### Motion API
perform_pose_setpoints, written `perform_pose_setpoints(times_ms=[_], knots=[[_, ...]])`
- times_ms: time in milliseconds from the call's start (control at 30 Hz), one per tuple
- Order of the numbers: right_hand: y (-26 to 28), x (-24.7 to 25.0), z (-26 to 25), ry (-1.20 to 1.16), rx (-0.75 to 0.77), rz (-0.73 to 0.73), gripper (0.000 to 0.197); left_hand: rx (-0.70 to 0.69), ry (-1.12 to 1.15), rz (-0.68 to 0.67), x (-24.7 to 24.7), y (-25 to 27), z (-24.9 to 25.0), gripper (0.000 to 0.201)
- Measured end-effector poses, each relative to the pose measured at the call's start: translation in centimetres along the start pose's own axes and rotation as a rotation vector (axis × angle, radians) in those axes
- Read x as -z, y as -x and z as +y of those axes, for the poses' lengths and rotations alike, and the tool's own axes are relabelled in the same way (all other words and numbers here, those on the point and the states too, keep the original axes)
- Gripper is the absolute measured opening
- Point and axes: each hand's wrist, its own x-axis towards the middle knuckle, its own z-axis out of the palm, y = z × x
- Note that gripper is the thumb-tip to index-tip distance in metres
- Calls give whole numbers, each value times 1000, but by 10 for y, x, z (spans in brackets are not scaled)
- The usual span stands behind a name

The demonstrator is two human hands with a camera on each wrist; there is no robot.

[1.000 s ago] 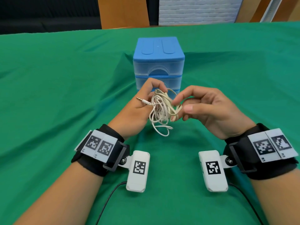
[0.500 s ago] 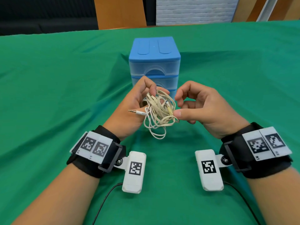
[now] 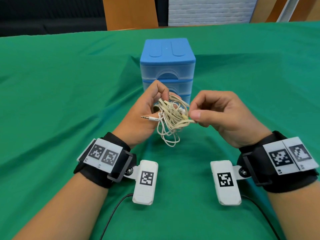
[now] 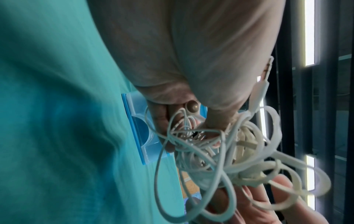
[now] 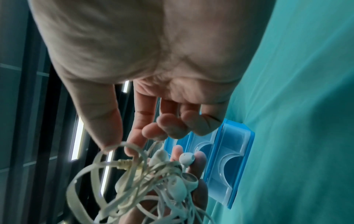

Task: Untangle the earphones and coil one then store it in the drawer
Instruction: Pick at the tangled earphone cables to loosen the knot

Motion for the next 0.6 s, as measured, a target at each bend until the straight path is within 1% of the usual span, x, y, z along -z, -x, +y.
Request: perform_pose_setpoints(times_ms=[200, 267, 333, 367, 433, 533, 600], knots=[[0, 1, -2, -57, 5, -96, 28, 27, -30, 16, 1, 0, 0, 35], [1, 2, -2, -61, -25, -127, 31, 53, -32, 32, 2, -1, -2, 35], [2, 1, 0, -25, -49, -129, 31, 81, -59, 72, 3, -1, -3, 33], [1, 0, 1, -2, -59, -112, 29, 96, -77, 88, 3, -1, -4, 31], [0, -1, 2, 27, -64, -34, 20, 134, -143, 87, 4, -1, -6, 26], [-1, 2, 4, 78, -56, 99, 13, 175, -288, -2, 4, 1, -8, 23], [-2, 4, 5, 104, -39, 141, 11, 179, -400, -78, 4, 3, -8, 24]])
